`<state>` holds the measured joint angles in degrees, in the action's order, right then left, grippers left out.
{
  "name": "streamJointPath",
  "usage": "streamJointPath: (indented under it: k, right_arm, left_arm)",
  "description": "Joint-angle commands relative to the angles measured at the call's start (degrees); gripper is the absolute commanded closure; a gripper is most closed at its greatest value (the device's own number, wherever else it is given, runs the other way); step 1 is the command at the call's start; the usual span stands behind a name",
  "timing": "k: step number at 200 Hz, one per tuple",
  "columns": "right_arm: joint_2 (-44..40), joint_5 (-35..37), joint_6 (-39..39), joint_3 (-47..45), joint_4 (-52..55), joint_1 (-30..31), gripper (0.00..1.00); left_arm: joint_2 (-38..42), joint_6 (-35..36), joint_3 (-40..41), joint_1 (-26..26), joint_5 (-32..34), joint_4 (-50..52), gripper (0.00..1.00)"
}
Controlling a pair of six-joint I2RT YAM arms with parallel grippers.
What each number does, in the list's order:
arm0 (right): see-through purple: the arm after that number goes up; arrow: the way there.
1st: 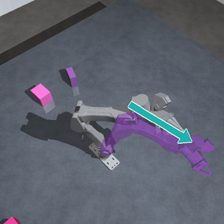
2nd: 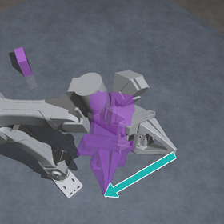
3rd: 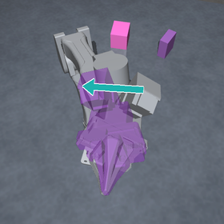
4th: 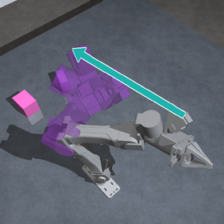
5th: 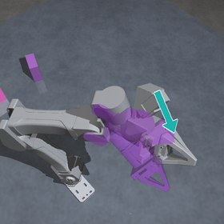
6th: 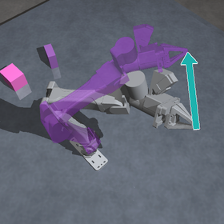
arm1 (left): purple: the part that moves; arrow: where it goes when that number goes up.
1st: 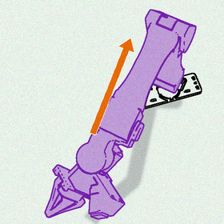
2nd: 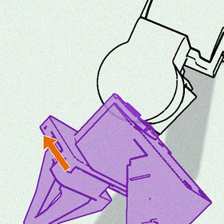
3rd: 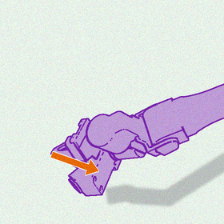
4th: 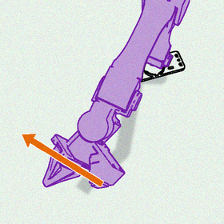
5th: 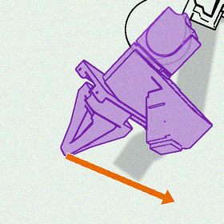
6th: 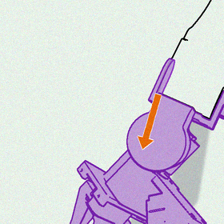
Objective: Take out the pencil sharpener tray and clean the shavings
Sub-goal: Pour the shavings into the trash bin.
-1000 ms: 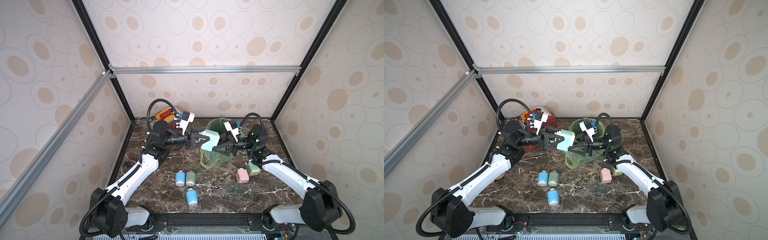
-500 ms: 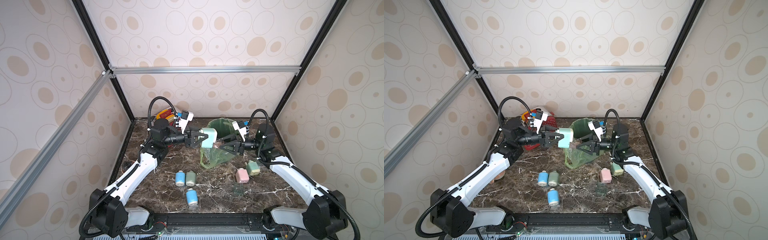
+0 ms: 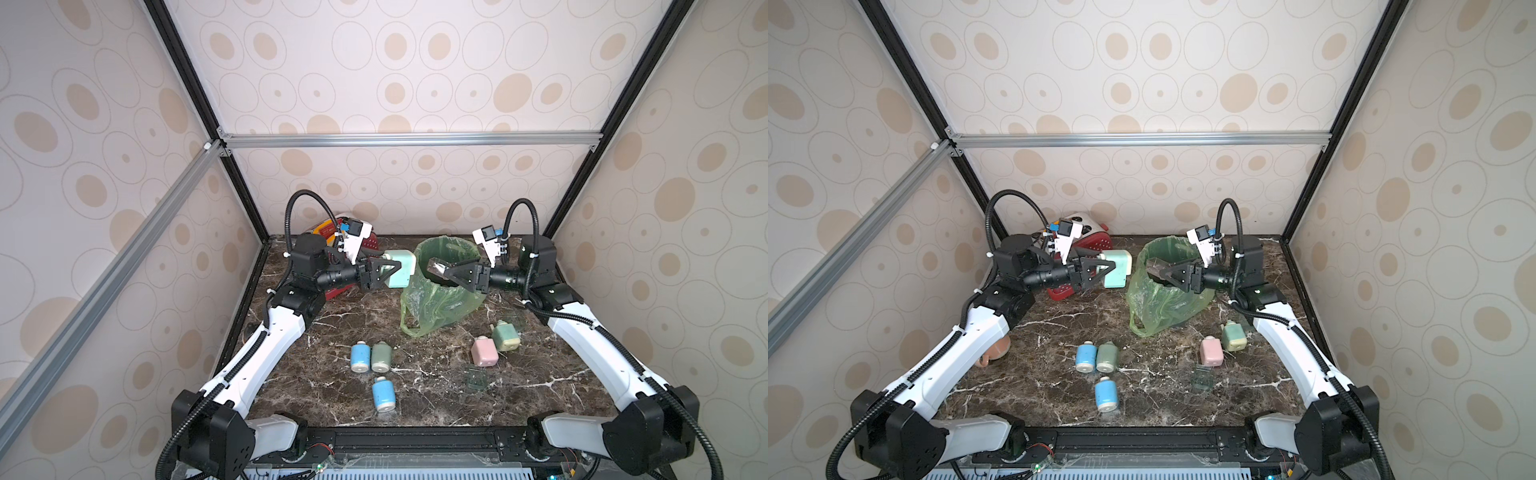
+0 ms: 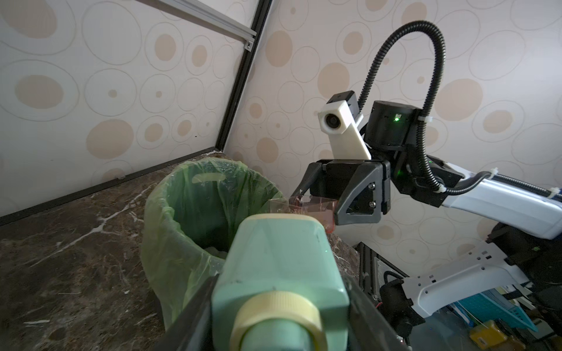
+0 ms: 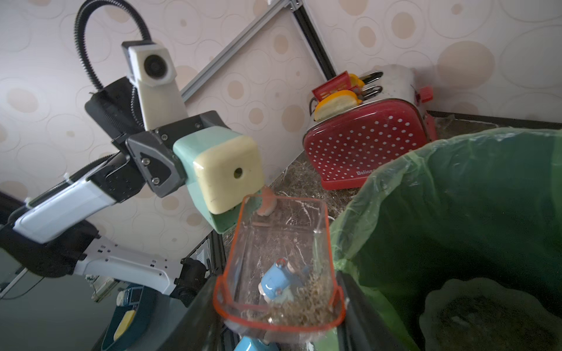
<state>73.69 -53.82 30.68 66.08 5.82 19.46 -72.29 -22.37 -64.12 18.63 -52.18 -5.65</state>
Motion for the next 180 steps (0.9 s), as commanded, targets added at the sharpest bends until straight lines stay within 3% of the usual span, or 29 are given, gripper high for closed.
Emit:
streamJointPath:
  k: [1,24,40,73,117,180]
  right_arm:
    - [1.2,5.8,3.8,6.0,12.1,-0.8,0.81]
    - [4.8,5.1,8.2,12.2,19.2,-1.8,0.92]
    - [7.5,0.4,14.2,14.0,18.5,-3.3,1.00]
    - [11.9,-6.5,27.5,12.8,9.4,-6.4,1.00]
    - [13.9,-9.3,44.4,10.5,-3.7,-7.8,1.00]
    - [17.5,-10.6,62.6,8.5,-10.8,-8.4,1.00]
  left_arm:
    - [1.6,2.6,-3.1,-0.4,2.2,0.6,1.00]
    - [1.3,1.5,-2.5,-0.5,4.1,-0.8,1.00]
    - [1.3,0.6,-1.9,-0.6,5.3,-2.0,1.00]
    - [0.7,-0.5,-0.9,-1.0,6.5,-3.4,1.00]
    - [0.2,0.0,0.2,-1.1,8.2,-3.9,1.00]
    - [-1.1,-0.8,0.5,-1.2,7.3,-5.3,1.00]
